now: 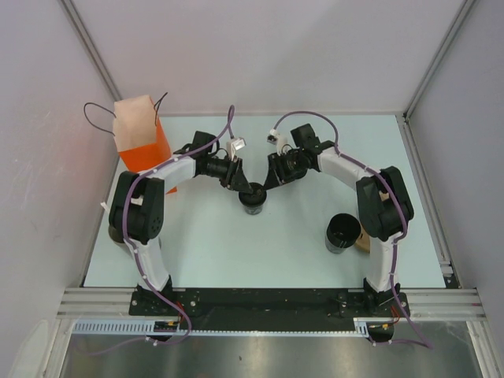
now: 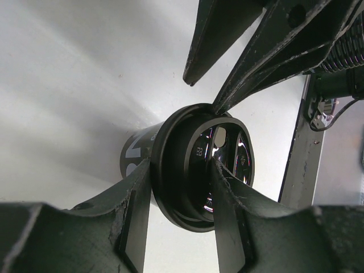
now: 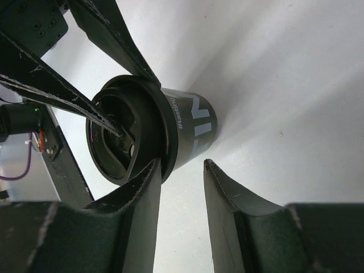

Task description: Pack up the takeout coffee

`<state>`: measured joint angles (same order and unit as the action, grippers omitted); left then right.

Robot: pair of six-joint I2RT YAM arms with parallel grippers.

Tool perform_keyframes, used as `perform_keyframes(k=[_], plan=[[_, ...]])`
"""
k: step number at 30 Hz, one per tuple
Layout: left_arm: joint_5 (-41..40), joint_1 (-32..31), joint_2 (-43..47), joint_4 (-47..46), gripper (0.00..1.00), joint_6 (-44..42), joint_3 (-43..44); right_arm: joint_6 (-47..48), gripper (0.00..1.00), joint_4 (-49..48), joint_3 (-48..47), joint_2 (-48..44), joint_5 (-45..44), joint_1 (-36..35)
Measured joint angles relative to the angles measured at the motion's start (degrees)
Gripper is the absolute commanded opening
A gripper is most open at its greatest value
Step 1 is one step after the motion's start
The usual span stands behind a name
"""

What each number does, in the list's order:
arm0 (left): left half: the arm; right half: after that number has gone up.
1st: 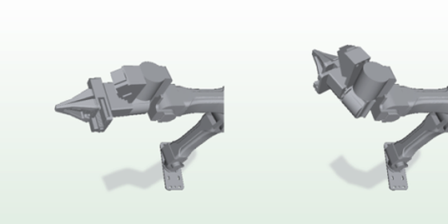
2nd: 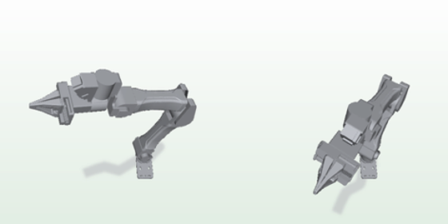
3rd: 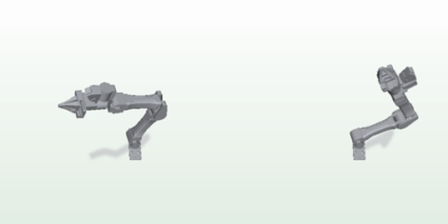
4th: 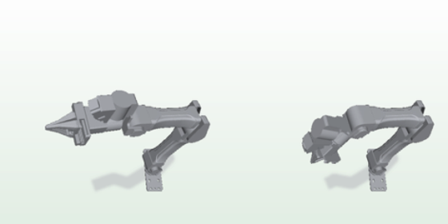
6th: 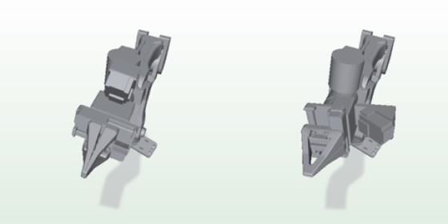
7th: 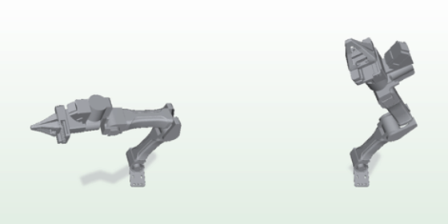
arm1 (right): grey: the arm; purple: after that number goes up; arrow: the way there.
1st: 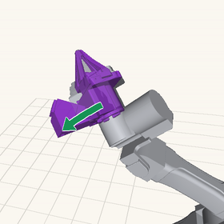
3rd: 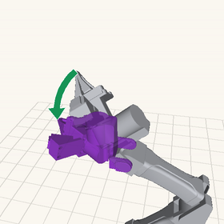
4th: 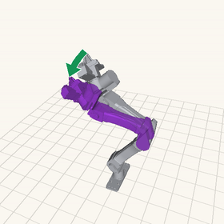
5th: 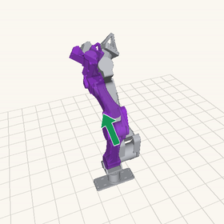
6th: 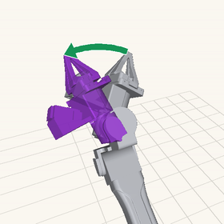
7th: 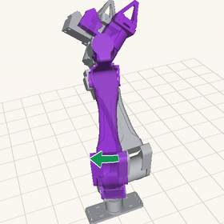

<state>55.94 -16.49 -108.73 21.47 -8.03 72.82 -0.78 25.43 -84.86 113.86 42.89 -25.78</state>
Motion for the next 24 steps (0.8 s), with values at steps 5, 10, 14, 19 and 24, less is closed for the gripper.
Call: perform_keyframes(k=[5,10,14,19,24], plan=[[0.1,0.0,0.0,0.1,0.47,0.0,0.0,2.4,0.48,3.0,-1.8,-0.1,-1.0,0.0],[0.1,0.0,0.0,0.7,0.52,-0.5,0.6,4.1,0.5,5.9,-3.7,-0.3,-1.1,0.7],[-0.3,0.0,0.0,2.3,0.56,-1.1,1.6,4.3,0.51,6.6,-3.8,-0.8,-0.8,1.0],[-0.4,0.0,0.0,4.5,0.64,-1.5,3.3,4.2,0.52,6.5,-3.8,-0.8,0.0,1.0],[0.6,0.0,0.0,5.2,0.7,-1.2,5.8,4.2,0.55,6.4,-3.8,-0.8,0.5,1.0]])
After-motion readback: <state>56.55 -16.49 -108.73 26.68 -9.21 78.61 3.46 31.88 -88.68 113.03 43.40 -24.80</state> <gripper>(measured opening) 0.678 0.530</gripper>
